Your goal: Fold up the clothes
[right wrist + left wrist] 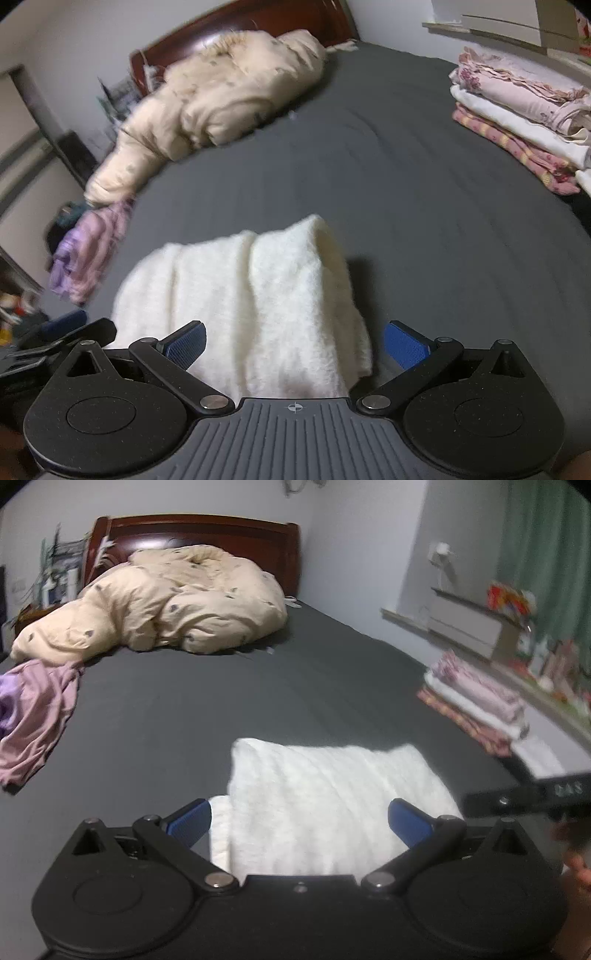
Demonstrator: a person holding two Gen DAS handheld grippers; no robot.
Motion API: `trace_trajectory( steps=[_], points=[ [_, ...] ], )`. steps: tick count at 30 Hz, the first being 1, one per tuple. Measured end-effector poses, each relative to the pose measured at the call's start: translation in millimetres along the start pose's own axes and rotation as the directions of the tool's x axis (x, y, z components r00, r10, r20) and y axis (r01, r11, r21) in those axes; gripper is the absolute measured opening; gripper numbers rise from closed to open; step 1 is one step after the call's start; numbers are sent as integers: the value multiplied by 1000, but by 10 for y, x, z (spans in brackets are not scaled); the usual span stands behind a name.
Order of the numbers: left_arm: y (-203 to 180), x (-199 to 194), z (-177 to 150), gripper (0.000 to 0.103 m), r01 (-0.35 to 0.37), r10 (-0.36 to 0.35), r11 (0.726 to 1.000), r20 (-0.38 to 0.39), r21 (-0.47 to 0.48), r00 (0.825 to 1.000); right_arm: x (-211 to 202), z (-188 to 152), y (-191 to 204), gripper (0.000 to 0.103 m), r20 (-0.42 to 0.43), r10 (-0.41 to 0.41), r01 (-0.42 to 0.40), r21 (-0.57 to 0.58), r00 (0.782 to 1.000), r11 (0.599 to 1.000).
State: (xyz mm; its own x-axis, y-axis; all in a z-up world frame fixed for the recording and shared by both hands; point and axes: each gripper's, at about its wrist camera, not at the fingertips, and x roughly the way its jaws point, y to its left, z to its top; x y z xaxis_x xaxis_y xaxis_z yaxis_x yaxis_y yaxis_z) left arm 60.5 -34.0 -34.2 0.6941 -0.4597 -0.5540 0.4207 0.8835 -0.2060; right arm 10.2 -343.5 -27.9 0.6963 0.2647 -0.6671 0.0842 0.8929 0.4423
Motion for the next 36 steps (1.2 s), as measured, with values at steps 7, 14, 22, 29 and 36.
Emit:
trace_trajectory(
  steps=[7, 14, 22, 29, 36],
  points=[
    [119, 32, 140, 103, -28, 22, 991, -42, -131, 999, -84, 213, -257, 103, -37, 111, -104, 150, 993, 983],
    [249, 69, 211, 103, 60, -91, 950, -85, -307, 992, -219, 203, -13, 103, 96, 17, -18, 6, 995, 1000],
    [200, 143, 252, 103, 159, -184, 952, -73, -260, 980, -84, 102, 249, 103, 170, -168, 196, -167, 971, 966],
    [201, 376, 324, 94, 98, -120, 985, -154, -145, 981, 109, 242, 197, 96, 127, -170, 198, -254, 977, 947],
    [181, 538, 352, 69, 57, -68, 997, -209, -55, 976, 530, 444, 194, 53, -31, -119, 103, -319, 992, 942]
  ],
)
